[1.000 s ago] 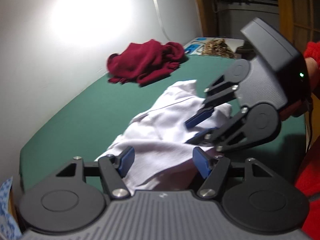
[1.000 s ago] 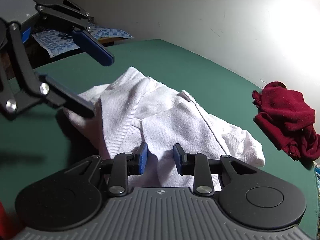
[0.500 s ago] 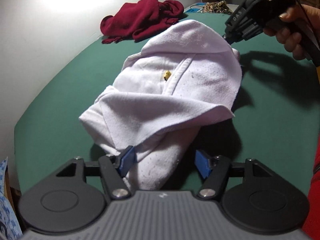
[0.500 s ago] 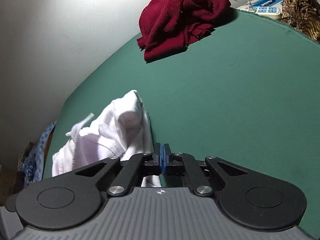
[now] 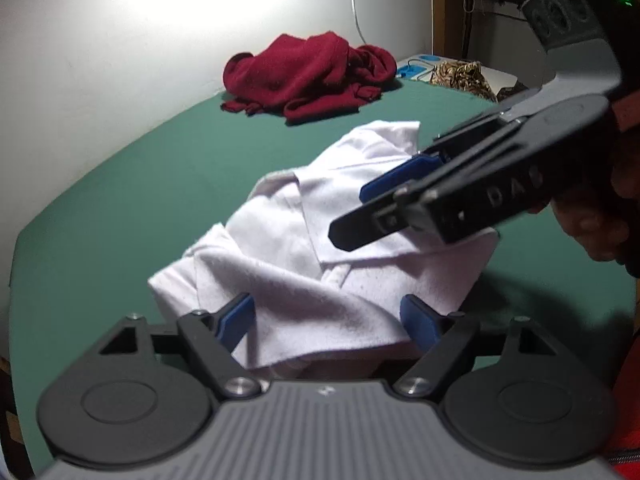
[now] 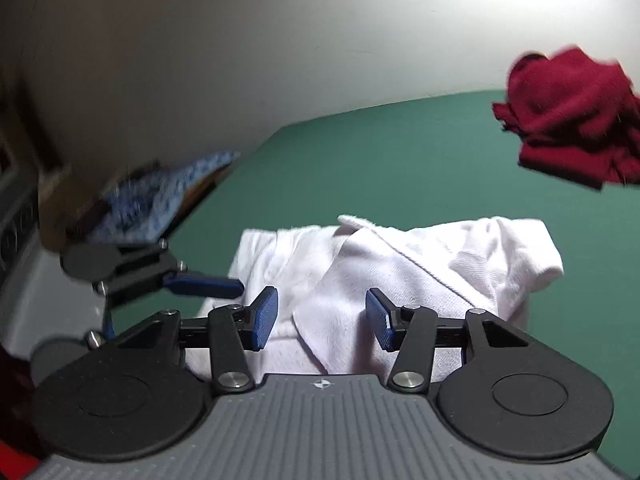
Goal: Fold clothes
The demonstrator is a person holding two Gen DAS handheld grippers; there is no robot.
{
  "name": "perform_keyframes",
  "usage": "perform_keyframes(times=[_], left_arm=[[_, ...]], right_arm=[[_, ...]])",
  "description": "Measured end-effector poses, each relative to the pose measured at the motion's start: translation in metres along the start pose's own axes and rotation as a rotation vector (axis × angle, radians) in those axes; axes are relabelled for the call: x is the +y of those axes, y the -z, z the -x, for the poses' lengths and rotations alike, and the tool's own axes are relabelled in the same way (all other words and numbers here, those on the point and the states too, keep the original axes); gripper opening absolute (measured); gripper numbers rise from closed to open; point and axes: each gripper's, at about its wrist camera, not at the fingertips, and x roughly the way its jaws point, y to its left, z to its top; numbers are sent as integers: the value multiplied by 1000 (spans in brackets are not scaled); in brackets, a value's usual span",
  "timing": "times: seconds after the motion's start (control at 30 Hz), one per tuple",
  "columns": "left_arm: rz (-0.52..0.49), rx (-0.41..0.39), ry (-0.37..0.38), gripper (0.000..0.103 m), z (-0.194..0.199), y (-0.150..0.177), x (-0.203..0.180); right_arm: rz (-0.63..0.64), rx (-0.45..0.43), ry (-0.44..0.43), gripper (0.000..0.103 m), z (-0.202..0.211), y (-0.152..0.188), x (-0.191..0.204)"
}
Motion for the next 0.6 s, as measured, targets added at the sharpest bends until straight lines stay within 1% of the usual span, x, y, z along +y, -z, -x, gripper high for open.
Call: perform_keyframes(times=[0.03,0.07,0.1,0.13,0.17,0.2,0.23,0.27,0.37,0.4,0.43,0.5,0.57,0.6], left_arm=[[8,16,5,83,-3,5,0],[-1,22,0,84,-4,8,-1],[-14,24,-9,84,-5,11,-4],[-27,27,-17,84,-6,14,-6],[-29,28,-17,85,-6,15,-6],[-28,29,-14,85,-5,15,-6],[-26,30,-12,85,-5,15,-5],[-21,30,-10,85,-4,15,-4],[-14,32,-9,86,-4,18,-1],[-15,33,-8,87,-4,18,-1],[-18,36,-7,87,-4,17,-1],[-18,40,-4,87,-3,17,-1],[-12,43,2,87,-1,18,1],[-12,48,1,87,0,18,1]], right_arm=[[96,11,39,42,-4,4,9],[171,18,77,39,-8,10,14],[208,23,100,31,-12,13,14],[173,21,99,7,-12,11,8],[107,15,90,2,-9,8,-1],[18,-3,61,2,-5,4,-12],[-97,-32,11,2,2,0,-25],[-196,-58,-11,2,9,-2,-39],[-432,-121,19,2,25,1,-76],[-511,-129,36,0,28,4,-88],[-582,-120,75,0,30,11,-98],[-644,-94,160,0,30,23,-112],[-666,-57,209,0,25,33,-117],[-671,-60,210,3,27,35,-116]])
